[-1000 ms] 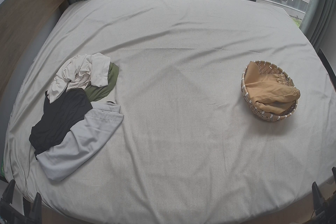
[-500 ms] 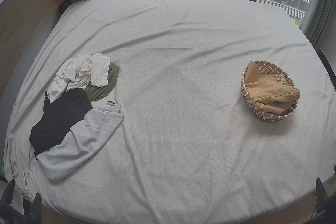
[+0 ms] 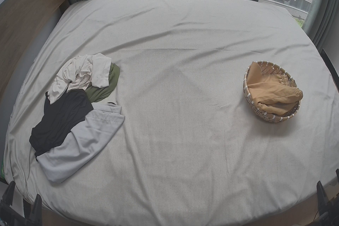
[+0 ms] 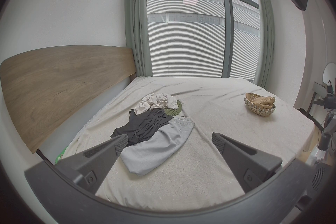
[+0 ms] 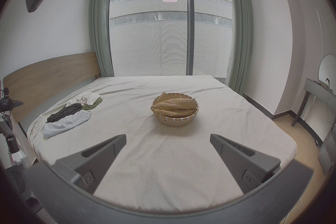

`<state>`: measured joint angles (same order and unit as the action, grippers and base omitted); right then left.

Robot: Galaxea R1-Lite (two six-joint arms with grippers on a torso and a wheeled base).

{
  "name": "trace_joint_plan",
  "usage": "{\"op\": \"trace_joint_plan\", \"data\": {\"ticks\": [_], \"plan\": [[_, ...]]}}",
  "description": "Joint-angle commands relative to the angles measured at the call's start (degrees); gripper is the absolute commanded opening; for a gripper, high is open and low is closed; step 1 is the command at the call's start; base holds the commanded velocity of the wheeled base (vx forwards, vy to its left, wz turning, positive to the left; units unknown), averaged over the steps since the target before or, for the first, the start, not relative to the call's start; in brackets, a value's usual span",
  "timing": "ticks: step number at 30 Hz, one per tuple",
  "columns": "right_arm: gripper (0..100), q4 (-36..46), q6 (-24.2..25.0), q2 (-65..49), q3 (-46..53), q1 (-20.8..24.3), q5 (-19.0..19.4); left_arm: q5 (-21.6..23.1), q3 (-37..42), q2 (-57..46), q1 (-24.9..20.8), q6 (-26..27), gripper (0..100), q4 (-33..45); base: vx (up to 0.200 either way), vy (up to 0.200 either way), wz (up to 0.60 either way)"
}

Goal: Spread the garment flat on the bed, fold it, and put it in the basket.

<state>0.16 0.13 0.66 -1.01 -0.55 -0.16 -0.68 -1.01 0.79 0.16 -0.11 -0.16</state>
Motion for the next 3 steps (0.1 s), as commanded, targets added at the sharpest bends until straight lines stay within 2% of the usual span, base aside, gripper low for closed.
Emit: {"op": "trace_joint_plan", "data": {"ticks": [1,3], "plan": [[100,0.02,-0.05,-0.66,1.01,0.02,-0.02,-0.02,1.01,-0.79,0.02,-0.07,100,-0.02,0.000,0.000,0.00],[100,0.11,0.04,-0.66,1.01,0.02,-0.02,-0.02,1.01,-0.79,0.02,-0.07,100,-0.11,0.000,0.000,0.00]]}}
